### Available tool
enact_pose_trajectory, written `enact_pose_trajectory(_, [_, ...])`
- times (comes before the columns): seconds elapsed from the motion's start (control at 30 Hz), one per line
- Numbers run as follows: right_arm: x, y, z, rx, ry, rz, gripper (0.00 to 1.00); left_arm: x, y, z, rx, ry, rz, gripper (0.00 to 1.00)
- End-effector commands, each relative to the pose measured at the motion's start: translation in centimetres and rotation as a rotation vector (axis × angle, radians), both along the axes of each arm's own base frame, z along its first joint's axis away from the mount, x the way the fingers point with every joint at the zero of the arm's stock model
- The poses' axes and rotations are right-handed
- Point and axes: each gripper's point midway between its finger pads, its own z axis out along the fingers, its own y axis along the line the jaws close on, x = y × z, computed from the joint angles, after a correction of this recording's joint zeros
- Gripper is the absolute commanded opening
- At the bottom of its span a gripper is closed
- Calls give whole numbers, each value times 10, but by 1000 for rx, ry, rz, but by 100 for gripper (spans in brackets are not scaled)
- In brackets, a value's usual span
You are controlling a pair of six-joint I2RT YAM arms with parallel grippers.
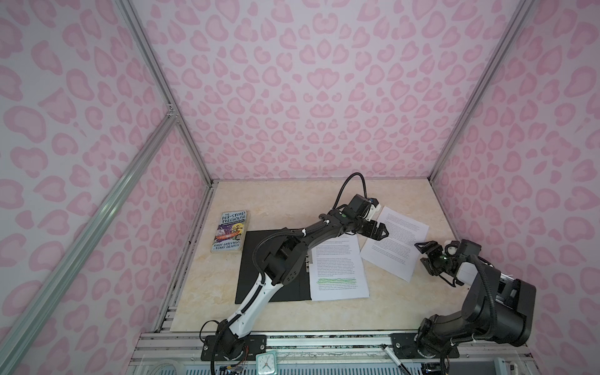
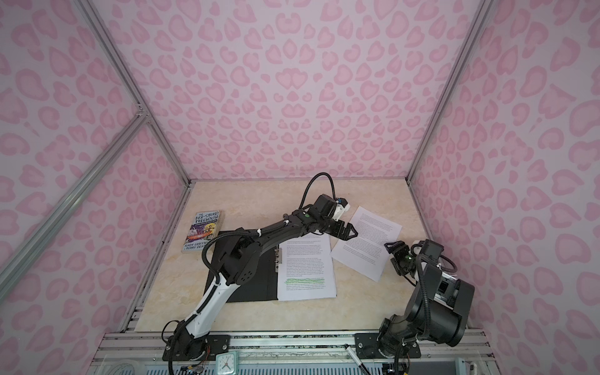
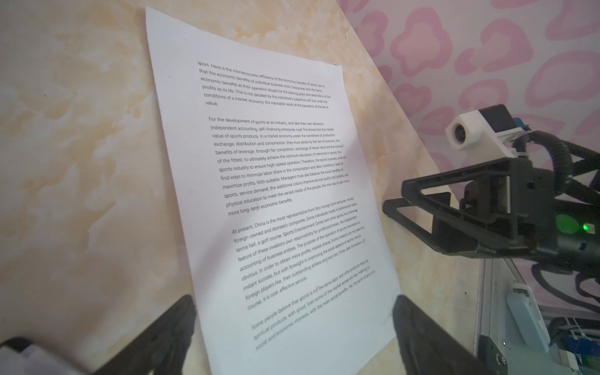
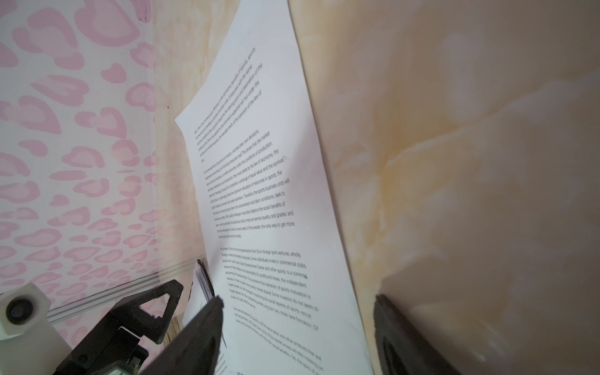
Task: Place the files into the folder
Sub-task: 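Grip the raised sheet's edge with the left gripper while the right gripper holds it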
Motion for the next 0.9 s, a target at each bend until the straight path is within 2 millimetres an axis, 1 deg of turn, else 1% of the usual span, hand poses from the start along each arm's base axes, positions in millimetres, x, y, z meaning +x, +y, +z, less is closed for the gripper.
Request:
enact_pose_trajectory(0.0, [-27, 5, -28, 35, 166, -49, 75, -4, 0, -14, 10, 49, -6, 96])
enact_pose_trajectory(0.1, [-25, 5, -26, 34, 162, -47, 75, -4, 0, -20, 16, 58, -6, 96])
enact_pose_trajectory(0.27, [-26, 7, -26, 38, 163, -41, 75, 3, 6, -32, 34, 75, 21, 96])
enact_pose_trajectory(0.4, [-26, 7, -26, 35, 164, -39, 75, 2, 7, -40, 38, 96, 17, 96])
enact_pose_trajectory(0.5, [-25, 7, -27, 37, 163, -40, 75, -4, 5, -41, 30, 123, -5, 95])
enact_pose_trajectory(0.73, [-22, 7, -26, 40, 157, -39, 75, -29, -3, -40, 21, 204, -62, 92])
enact_pose_trajectory(0.83, [-21, 8, -25, 40, 154, -39, 75, -31, -3, -41, 18, 261, -31, 91])
enact_pose_trajectory(0.87, [-20, 8, -25, 40, 154, -37, 75, -31, -5, -38, 5, 283, -26, 91])
